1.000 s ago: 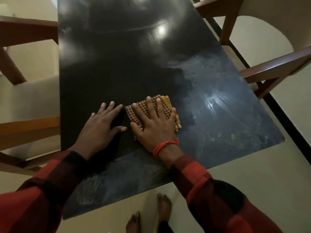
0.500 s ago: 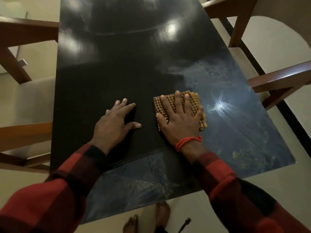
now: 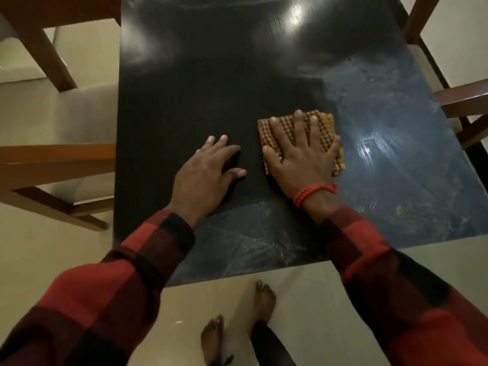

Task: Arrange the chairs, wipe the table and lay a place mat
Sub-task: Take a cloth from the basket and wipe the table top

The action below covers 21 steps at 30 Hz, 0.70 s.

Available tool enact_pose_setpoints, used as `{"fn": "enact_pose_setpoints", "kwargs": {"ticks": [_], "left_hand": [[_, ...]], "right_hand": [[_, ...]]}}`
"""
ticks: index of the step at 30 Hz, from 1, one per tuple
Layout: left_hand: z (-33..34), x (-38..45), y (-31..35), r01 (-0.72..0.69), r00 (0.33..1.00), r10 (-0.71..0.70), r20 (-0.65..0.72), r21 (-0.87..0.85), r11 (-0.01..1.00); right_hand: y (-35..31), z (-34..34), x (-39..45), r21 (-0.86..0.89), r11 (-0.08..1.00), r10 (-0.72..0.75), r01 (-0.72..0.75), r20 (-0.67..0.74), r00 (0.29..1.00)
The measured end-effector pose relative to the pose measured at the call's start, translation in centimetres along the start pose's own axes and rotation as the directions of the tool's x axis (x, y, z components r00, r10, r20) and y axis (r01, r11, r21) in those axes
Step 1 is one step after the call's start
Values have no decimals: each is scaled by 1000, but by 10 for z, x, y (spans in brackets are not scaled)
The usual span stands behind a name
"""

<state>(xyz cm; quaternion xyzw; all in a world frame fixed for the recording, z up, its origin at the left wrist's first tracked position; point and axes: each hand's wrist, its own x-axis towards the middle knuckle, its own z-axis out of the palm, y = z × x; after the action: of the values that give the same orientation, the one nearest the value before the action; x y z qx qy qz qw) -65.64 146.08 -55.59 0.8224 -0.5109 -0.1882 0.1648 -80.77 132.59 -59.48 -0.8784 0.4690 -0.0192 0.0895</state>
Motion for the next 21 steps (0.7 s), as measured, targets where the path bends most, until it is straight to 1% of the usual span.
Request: {"fn": "enact_pose_setpoints", "kwargs": {"ticks": [2,7,10,13,16,19,21], "left_hand": [[6,-19,-3,-42,999,42,-14,-8,999],[12,-59,-16,-71,997,69,-44,-42,997],[5,-79,-27,-85,995,82,-55,-45,995],[-9,-94,-39,-60,997,59,-40,-32,998],[-21,-107,-49,-35,999,34,-30,-31,999],[-25,-117,-60,-15,1000,15,-6,-5,1000],[-25,-123,-66,-9,1000,8,10,17,1000]], "right_hand": [[-2,1,-31,-9,1000,-6,6,6,1000],[-16,10,-105,-25,999,26,-27,-15,1000],[-40,17,-136,-10,999,51,-51,-19,999],[-75,22,-153,-4,999,54,-54,-16,998],[-114,26,-163,33,999,5,-5,0,1000],[-155,31,-169,47,996,-84,82,37,996],[-170,33,-172,47,990,-134,132,61,989]]}}
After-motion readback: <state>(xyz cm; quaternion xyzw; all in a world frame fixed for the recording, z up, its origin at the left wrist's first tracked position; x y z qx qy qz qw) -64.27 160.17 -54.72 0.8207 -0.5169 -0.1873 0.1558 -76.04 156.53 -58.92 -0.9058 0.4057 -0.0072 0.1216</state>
